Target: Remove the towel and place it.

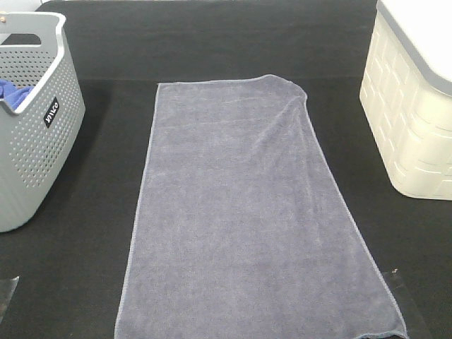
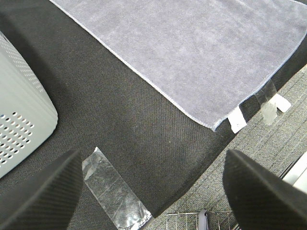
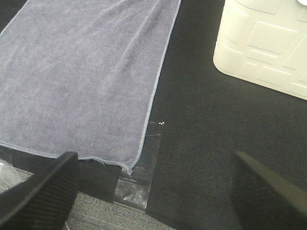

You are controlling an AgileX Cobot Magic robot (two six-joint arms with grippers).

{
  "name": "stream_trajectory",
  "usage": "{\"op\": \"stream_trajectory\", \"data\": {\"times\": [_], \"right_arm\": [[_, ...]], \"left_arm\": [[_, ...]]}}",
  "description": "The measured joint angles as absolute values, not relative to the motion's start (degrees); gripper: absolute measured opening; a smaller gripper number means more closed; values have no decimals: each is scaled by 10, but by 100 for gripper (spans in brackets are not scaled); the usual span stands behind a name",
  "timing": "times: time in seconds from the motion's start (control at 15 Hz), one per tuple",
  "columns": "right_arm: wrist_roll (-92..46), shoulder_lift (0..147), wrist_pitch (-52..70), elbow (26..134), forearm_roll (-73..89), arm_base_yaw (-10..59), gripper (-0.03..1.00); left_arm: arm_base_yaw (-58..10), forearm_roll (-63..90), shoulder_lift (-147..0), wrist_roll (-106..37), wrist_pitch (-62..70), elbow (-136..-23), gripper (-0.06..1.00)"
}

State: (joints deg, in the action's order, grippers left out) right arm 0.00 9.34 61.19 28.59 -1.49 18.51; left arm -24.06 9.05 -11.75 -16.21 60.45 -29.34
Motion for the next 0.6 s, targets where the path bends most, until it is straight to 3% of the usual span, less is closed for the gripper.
{"op": "stream_trajectory", "data": {"times": [0.6], "right_arm": [[0, 93, 611, 286, -15, 185, 79]], "left_arm": [[-241, 91, -117, -164, 604, -293, 76]]}}
